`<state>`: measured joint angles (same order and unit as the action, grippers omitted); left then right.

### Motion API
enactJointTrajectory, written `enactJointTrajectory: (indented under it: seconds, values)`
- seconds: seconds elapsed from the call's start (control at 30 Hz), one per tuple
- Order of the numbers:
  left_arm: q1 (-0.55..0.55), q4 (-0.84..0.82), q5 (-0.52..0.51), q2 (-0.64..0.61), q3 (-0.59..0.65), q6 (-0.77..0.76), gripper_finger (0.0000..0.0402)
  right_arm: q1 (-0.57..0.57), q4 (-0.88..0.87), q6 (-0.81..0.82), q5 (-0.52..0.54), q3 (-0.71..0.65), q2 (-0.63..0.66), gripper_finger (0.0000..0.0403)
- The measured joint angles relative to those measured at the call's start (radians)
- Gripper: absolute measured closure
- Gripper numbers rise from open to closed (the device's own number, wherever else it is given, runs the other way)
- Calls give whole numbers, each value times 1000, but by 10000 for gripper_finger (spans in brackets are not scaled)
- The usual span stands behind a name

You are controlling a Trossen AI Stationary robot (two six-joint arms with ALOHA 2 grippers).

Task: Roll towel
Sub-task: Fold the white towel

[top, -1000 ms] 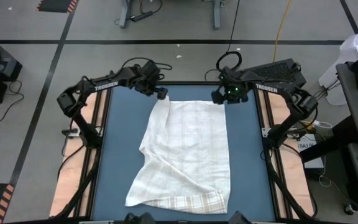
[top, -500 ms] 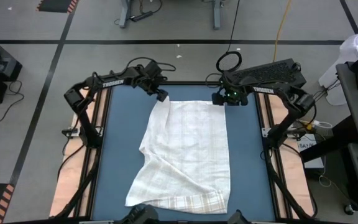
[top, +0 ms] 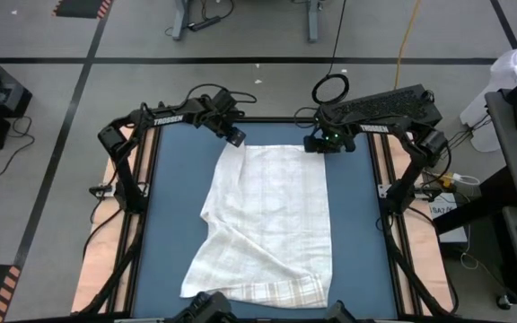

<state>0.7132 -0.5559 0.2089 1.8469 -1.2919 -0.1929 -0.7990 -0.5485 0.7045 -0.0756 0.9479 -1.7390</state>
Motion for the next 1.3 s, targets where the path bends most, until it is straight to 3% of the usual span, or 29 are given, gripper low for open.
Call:
enactJointTrajectory:
  seconds: [0.13,0.33,0.5,0.7,1.13,1.3]
  values:
    - [2,0,0,0,0,24,388,0,16,-25,-8,0,-1,382]
    - [5,-43,0,-20,0,20,388,0,3,-56,-4,-2,16,395]
    - [9,-74,-4,-102,0,26,394,-4,15,-92,2,-4,103,399]
    - [37,-41,-79,-194,0,53,392,-20,93,-104,57,9,196,401]
    - [118,184,-140,-397,-2,149,392,-26,79,-390,199,309,213,402]
    - [153,164,-159,-384,7,157,392,-37,44,-414,263,336,207,403]
